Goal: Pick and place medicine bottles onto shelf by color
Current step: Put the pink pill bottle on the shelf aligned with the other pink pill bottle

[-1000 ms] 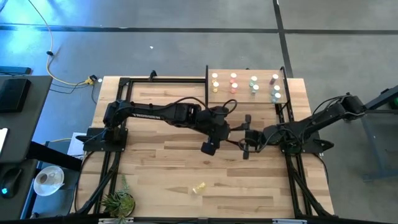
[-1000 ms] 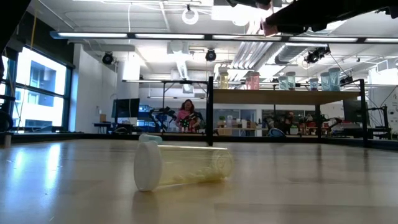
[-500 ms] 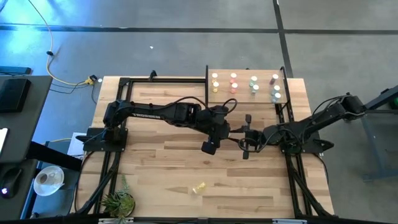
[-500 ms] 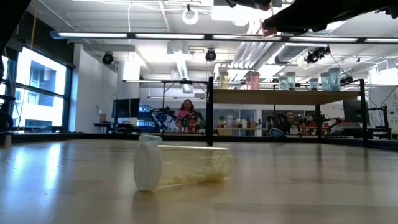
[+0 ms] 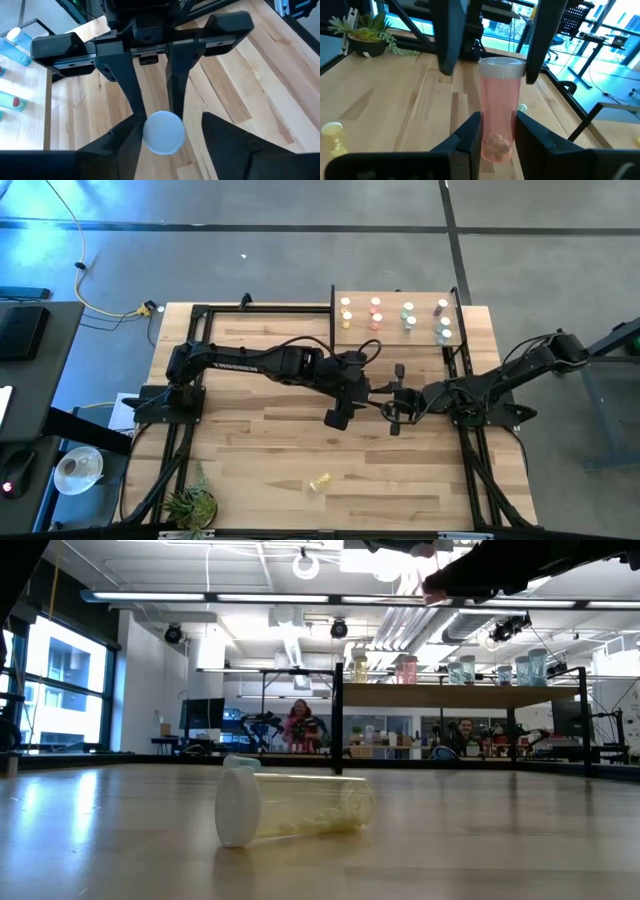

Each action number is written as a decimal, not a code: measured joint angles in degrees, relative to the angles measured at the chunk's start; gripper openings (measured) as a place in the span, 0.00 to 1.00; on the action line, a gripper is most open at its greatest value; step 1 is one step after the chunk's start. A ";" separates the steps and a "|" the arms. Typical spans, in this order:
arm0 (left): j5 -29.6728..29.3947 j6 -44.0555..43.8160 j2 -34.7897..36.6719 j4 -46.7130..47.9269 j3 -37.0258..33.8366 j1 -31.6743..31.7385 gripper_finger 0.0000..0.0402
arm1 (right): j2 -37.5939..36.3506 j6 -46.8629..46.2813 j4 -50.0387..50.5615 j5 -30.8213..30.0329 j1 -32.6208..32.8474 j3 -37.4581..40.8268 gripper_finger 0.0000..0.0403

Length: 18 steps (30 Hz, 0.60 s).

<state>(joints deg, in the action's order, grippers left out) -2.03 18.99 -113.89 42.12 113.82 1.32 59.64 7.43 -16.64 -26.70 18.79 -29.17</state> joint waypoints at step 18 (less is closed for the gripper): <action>0.03 -3.40 10.76 4.55 -0.22 1.77 0.49 | -0.02 -6.38 2.71 -15.11 -0.68 0.00 0.21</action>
<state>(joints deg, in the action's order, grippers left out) -2.00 15.59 -103.12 46.67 113.60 3.09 59.61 1.05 -13.93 -41.82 18.11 -29.17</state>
